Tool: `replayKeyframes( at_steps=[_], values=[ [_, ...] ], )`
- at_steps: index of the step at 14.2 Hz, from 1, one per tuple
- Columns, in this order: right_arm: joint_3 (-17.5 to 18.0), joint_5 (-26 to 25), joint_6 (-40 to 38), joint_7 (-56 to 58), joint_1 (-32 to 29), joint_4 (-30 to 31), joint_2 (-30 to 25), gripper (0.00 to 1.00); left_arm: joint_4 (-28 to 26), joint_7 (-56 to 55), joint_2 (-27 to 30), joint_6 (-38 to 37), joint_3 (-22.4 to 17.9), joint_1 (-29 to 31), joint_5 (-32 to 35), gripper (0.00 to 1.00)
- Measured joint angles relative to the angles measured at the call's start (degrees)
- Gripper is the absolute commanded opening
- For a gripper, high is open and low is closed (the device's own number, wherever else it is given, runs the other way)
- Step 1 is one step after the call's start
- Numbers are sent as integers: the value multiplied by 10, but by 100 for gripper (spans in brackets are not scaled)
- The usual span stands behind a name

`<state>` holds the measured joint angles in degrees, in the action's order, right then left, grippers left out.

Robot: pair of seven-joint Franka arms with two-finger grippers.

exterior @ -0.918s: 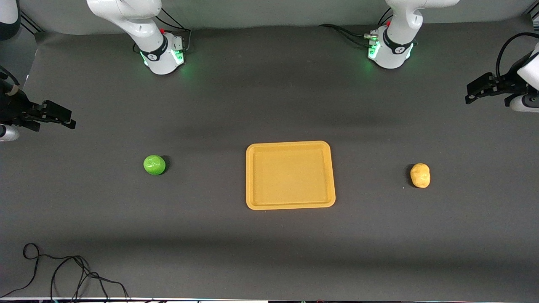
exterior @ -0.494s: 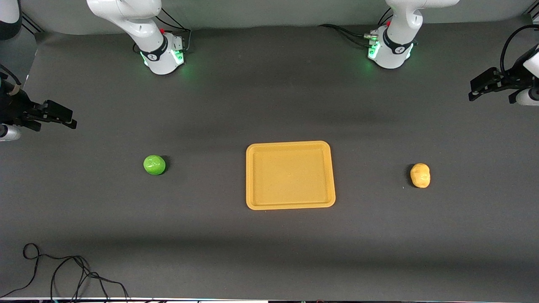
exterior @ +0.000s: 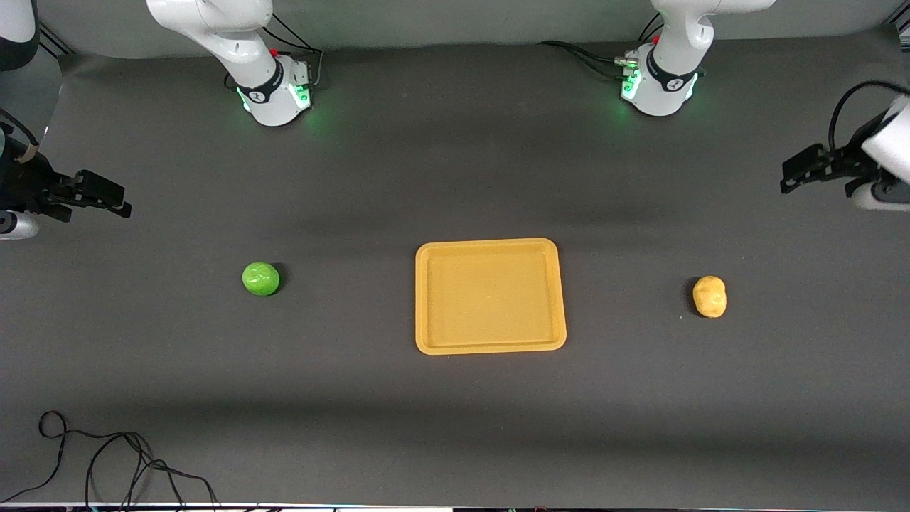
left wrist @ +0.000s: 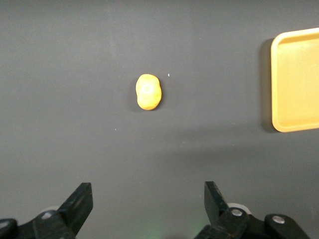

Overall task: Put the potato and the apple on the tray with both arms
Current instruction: 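Move the left gripper toward the yellow potato, then grasp the yellow potato with the left gripper while the right gripper reaches the apple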

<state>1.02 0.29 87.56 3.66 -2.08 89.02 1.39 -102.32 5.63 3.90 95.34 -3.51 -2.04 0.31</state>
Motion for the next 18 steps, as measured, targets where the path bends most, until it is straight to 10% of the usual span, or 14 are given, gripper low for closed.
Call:
replayKeyframes(
  at_steps=[12,18],
  values=[
    [0,-1,13,16,0,22,1,100,-117,0,-253,345,3,11,0,100],
    [0,-1,163,16,1,141,2,100,-143,0,-298,428,2,11,4,100]
  ],
)
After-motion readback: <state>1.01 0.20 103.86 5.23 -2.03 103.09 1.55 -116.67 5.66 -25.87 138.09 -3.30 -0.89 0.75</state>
